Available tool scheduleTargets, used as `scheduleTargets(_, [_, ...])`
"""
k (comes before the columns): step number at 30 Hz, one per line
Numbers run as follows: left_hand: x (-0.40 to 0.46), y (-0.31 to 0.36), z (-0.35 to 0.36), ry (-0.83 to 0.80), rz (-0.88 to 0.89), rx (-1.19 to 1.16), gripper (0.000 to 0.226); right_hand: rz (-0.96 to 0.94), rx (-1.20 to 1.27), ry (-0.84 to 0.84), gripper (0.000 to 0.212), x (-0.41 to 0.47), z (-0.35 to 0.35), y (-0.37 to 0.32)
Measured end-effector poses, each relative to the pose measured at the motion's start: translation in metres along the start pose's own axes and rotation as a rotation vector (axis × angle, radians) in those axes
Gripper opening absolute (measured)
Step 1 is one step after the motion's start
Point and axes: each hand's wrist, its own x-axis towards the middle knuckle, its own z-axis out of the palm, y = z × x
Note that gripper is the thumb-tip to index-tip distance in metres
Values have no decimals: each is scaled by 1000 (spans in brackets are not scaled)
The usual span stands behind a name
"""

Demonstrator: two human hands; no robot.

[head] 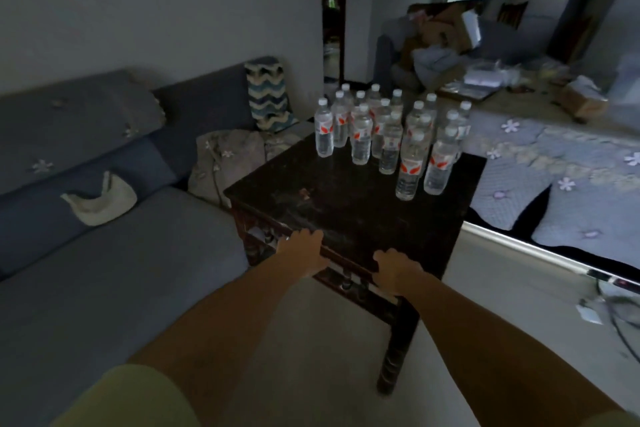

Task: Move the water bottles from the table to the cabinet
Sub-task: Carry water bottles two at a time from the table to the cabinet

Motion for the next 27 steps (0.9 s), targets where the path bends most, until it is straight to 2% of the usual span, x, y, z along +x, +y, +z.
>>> scheduleTargets(8, [110,-20,-42,-46,177,60,61,135,135,37,50,64,-37,-4])
scheduleTargets(18, [236,38,-29,-82,321,4,68,359,287,157,43,141,-54,86])
scheduleTargets(24, [335,66,-45,-130,328,-126,72,398,402,251,41,218,-95,139])
scheduleTargets(27, [374,83,-46,-172,316,-312,81,466,479,287,40,252,-106,168])
